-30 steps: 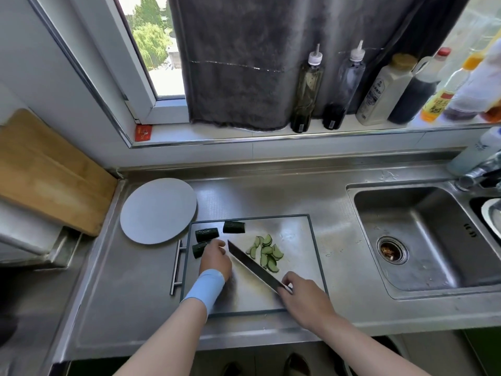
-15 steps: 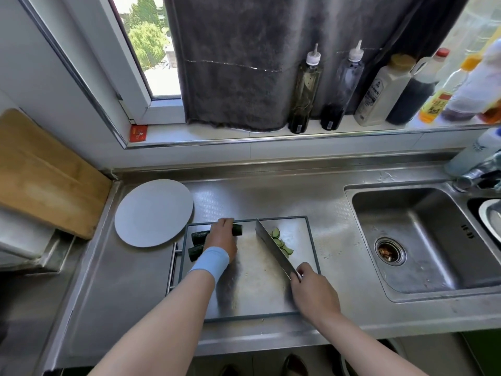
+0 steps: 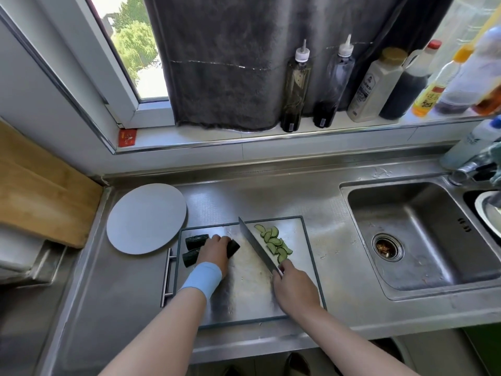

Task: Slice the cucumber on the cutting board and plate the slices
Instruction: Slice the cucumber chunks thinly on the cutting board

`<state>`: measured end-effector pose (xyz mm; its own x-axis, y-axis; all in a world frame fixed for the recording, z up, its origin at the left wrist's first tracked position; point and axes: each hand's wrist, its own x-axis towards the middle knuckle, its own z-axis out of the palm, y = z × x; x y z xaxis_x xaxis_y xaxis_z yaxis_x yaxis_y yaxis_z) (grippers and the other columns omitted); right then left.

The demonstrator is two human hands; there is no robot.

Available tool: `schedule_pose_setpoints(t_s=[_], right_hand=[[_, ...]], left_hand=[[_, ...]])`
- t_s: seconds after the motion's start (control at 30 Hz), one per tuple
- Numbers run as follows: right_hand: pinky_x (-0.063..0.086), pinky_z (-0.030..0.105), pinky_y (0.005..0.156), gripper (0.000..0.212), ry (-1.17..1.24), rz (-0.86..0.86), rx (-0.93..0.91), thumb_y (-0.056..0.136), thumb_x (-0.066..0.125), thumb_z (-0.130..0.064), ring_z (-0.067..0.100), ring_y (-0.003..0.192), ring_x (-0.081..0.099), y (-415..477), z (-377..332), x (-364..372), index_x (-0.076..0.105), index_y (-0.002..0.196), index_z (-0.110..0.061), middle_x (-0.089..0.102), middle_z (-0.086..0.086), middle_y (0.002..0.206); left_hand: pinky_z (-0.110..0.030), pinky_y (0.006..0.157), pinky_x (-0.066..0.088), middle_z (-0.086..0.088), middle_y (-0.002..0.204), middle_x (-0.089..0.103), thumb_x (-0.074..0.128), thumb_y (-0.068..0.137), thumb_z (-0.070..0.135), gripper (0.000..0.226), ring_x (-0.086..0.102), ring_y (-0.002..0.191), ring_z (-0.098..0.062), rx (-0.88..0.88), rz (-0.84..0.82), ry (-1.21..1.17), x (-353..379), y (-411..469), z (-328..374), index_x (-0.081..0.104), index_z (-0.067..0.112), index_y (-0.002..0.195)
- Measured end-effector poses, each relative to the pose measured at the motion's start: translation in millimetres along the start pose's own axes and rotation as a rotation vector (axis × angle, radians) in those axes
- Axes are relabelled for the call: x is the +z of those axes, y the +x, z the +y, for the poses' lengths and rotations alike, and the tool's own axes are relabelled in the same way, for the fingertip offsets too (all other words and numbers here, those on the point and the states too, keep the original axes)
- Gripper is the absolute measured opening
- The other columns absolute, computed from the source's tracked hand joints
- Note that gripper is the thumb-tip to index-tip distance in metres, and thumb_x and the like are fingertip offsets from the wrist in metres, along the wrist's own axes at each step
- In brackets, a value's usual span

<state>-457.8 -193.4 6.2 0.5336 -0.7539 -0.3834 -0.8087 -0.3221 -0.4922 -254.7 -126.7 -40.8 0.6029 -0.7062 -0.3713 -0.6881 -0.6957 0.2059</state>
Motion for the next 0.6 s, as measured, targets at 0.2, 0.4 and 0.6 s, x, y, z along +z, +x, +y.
schedule_pose_setpoints(t_s=[0.2,0.4,0.6], right_hand=[[0.040,0.033,0.067,0.023,0.009,0.049,0.125,0.101,0.038,-0.032,0.027,0.078,0.050,17.8,5.1,-8.8,0.050,0.117,-0.021,0.067,0.006,0.099],[0.040,0.034,0.066,0.023,-0.092,0.080,0.082,0.102,0.036,-0.035,0.031,0.081,0.054,20.7,21.8,-21.6,0.050,0.114,-0.020,0.065,0.006,0.093],[0.046,0.034,0.066,0.020,-0.219,0.026,-0.092,0.098,0.042,-0.039,0.031,0.087,0.063,24.9,35.8,-33.3,0.051,0.108,-0.024,0.069,0.005,0.094]], left_hand=[[-0.033,0.089,0.044,-0.002,0.130,0.039,0.051,0.084,0.005,0.051,0.037,0.122,-0.021,-0.045,-0.006,-0.157,13.4,-28.7,-0.6,0.042,0.024,0.131],[-0.034,0.098,0.041,0.000,0.128,0.042,0.054,0.083,0.008,0.051,0.040,0.120,-0.021,-0.027,-0.029,-0.239,20.2,-44.3,5.0,0.045,0.027,0.129],[-0.034,0.099,0.040,0.002,0.126,0.043,0.053,0.084,0.006,0.051,0.036,0.121,-0.019,0.000,-0.019,-0.258,24.4,-49.6,6.5,0.046,0.029,0.128]])
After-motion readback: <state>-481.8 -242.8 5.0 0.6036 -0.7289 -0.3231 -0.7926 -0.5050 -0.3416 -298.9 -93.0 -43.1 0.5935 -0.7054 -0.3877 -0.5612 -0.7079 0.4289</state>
